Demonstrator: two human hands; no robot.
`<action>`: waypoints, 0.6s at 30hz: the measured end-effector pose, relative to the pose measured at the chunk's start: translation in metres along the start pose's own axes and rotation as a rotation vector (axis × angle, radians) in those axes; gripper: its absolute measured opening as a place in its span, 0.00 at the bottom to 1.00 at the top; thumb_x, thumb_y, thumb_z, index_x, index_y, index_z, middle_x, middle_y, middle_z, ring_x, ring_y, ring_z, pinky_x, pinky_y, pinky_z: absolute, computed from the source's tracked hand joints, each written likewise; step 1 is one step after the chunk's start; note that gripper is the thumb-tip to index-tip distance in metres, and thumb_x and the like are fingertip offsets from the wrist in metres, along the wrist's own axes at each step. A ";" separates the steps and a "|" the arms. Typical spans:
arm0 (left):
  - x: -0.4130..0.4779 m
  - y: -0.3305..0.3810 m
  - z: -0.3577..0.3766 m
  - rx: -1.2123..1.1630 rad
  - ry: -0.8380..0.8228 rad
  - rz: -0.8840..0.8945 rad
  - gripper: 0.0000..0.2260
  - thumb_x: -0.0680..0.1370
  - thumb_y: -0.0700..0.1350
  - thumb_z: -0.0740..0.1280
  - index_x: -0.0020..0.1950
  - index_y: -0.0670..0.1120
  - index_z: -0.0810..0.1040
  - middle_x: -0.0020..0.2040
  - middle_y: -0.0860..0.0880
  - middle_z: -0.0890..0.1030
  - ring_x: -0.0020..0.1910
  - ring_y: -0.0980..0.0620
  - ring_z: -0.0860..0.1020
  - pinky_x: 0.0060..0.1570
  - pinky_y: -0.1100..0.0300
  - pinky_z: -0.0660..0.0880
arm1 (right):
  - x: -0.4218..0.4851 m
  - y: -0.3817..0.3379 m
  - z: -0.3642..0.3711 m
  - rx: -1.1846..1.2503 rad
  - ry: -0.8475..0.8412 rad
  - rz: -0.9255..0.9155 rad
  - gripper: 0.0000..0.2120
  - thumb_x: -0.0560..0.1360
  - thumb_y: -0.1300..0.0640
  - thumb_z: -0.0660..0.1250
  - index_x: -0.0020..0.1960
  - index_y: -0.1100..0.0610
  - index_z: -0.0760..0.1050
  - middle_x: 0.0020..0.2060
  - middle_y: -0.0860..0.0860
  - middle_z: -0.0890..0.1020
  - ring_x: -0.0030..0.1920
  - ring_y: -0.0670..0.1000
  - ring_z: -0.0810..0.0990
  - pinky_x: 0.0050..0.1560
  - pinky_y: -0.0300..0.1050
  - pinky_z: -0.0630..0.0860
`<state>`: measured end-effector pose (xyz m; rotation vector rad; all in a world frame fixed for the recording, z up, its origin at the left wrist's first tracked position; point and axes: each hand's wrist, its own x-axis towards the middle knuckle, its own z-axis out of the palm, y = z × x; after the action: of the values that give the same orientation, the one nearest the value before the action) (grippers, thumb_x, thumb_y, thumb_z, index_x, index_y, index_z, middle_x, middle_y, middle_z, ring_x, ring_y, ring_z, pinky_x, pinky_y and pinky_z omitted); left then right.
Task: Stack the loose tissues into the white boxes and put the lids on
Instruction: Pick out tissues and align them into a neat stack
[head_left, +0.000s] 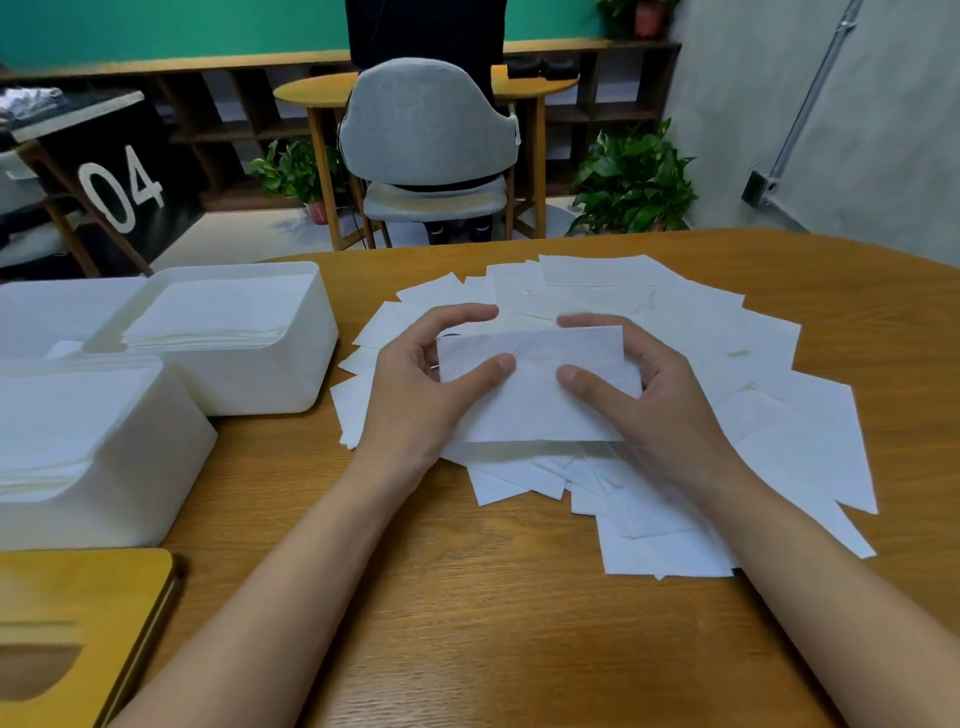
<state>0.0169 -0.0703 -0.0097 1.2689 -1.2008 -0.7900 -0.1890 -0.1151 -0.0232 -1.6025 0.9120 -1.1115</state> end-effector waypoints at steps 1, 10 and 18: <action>-0.001 0.000 0.002 0.008 -0.011 0.011 0.17 0.76 0.41 0.79 0.63 0.51 0.83 0.49 0.59 0.85 0.44 0.63 0.81 0.39 0.70 0.75 | -0.001 0.000 0.001 -0.011 -0.028 -0.015 0.20 0.79 0.55 0.73 0.69 0.43 0.76 0.62 0.41 0.83 0.61 0.43 0.82 0.56 0.39 0.81; -0.001 -0.008 0.006 0.018 -0.001 0.011 0.18 0.75 0.43 0.79 0.63 0.53 0.82 0.51 0.50 0.86 0.47 0.57 0.83 0.39 0.67 0.77 | -0.001 -0.001 0.003 -0.217 -0.035 -0.114 0.35 0.81 0.54 0.71 0.80 0.37 0.57 0.74 0.28 0.64 0.72 0.27 0.62 0.65 0.21 0.61; 0.002 -0.013 0.007 0.048 0.018 0.039 0.20 0.78 0.46 0.77 0.68 0.54 0.78 0.55 0.53 0.84 0.53 0.63 0.81 0.48 0.69 0.77 | -0.003 0.001 -0.001 -0.198 -0.039 -0.233 0.14 0.82 0.66 0.67 0.58 0.49 0.84 0.55 0.40 0.85 0.59 0.45 0.82 0.58 0.39 0.76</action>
<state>0.0127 -0.0764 -0.0229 1.2854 -1.2325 -0.7239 -0.1912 -0.1135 -0.0247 -1.9252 0.8469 -1.1726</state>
